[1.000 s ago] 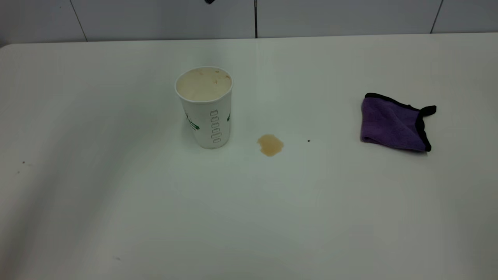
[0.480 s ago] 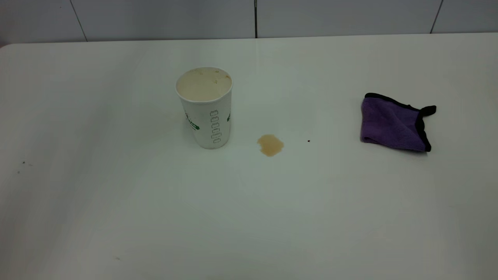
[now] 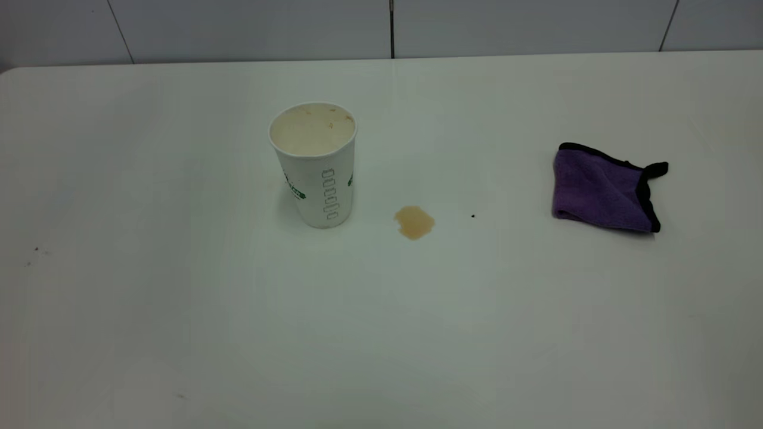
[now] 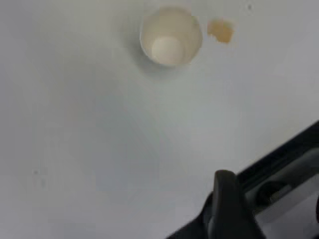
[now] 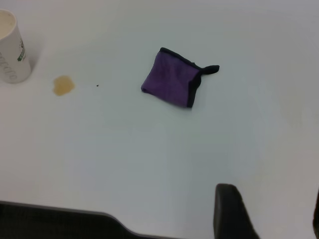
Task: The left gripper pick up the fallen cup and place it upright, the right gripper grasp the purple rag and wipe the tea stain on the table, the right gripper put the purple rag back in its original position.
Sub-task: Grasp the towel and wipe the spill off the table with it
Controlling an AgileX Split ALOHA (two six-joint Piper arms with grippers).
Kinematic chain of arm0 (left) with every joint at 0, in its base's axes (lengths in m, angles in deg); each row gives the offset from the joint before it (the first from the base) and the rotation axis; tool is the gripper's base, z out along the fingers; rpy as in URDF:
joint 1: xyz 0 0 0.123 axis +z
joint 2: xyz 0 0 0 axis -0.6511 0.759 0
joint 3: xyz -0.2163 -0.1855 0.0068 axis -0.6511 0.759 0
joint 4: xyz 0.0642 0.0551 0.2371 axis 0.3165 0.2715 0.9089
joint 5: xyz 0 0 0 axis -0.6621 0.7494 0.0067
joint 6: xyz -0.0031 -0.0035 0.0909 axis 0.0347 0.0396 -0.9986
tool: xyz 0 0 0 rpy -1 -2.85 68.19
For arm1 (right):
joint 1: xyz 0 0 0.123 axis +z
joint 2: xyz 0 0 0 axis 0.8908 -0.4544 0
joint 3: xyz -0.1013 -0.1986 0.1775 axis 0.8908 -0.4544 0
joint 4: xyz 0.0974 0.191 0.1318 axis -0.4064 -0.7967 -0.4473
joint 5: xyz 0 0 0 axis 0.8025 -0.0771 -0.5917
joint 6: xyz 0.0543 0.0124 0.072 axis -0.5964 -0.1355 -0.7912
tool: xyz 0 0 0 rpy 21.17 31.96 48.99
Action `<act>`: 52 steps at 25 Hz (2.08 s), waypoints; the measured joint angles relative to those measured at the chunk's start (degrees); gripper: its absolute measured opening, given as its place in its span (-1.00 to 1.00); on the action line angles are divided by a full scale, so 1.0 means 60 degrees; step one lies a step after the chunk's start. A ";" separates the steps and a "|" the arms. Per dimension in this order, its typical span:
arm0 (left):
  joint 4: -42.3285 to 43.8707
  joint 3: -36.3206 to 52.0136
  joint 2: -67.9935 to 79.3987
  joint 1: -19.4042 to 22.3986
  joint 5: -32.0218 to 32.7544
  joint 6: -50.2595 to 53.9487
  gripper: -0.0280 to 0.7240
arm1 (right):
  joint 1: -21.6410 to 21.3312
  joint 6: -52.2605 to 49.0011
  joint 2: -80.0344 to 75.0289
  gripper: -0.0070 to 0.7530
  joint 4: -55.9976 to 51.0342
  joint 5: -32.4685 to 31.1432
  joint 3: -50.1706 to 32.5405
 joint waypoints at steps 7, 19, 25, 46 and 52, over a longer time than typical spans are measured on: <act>0.0011 0.4655 -0.2521 0.0000 0.0000 0.0063 0.27 | 0.0000 0.0000 0.0000 0.14 0.0000 0.0000 0.0000; 0.0108 0.9112 -0.5488 0.0000 -0.0777 0.0699 0.27 | 0.0000 0.0000 0.0000 0.14 0.0000 0.0000 0.0000; 0.0225 0.9157 -0.7269 0.0000 -0.0526 0.0710 0.27 | 0.0000 0.0000 0.0000 0.14 0.0000 0.0000 0.0000; 0.0225 0.9157 -1.3485 0.3545 -0.0091 0.0721 0.27 | 0.0000 0.0000 0.0000 0.14 0.0000 0.0000 0.0000; 0.0225 0.9157 -1.3625 0.3545 -0.0061 0.0721 0.27 | 0.0000 0.0000 0.0000 0.14 0.0000 0.0000 0.0000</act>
